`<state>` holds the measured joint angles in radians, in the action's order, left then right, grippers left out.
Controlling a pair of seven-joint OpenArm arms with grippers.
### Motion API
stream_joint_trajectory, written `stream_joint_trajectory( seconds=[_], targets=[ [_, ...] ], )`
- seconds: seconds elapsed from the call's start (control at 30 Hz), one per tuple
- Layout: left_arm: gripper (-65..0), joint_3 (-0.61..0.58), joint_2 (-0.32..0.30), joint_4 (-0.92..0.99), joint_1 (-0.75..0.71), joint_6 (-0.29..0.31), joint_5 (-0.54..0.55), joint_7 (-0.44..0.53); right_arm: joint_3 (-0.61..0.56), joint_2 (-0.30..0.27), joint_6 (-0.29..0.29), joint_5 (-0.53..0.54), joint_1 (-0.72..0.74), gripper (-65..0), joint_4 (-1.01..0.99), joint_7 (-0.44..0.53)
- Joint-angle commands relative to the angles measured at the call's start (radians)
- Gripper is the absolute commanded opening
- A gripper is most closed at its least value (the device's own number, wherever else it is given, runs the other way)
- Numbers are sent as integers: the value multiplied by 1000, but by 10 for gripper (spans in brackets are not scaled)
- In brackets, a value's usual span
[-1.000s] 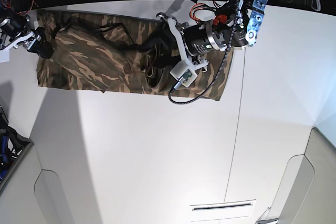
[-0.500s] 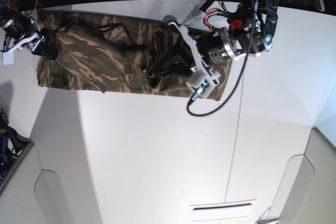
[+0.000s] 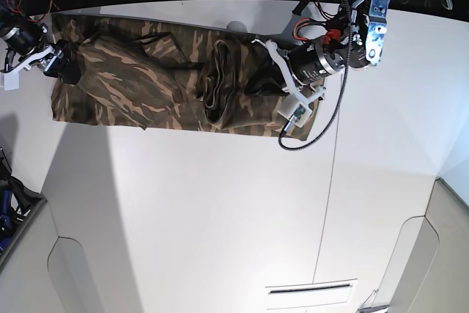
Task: Fold the T-shirt properly
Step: 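Fold the strip end with the left gripper toward the right gripper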
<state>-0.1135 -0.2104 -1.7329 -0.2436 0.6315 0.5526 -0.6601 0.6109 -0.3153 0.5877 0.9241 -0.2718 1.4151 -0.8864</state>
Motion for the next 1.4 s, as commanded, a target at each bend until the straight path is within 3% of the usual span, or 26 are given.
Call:
stream_joint_trajectory(
  seconds=[0.0, 0.23, 0.47, 0.87, 0.97, 1.37],
  targets=[
    [-650, -6, 0, -8, 11, 5, 18, 39, 3, -14, 4, 3, 0, -243, 8, 3],
    [-650, -100, 66, -1, 11, 8, 14, 41, 3, -14, 4, 5, 0, -243, 9, 4],
    [-650, -197, 167, -1, 26, 7, -83, 43, 3, -15, 4, 2, 0, -243, 9, 3],
    [-650, -200, 174, -111, 57, 9, -14, -84, 31, -21, 4, -6, 5, -242, 10, -9],
    [-650, -200, 174, -161, 57, 9, -15, -108, 31, -21, 3, -15, 5, -213, 10, -12],
    [-650, -136, 174, -181, 58, 8, -58, -106, -2, -19, 5, -8, 5, -214, 10, -12]
  ],
)
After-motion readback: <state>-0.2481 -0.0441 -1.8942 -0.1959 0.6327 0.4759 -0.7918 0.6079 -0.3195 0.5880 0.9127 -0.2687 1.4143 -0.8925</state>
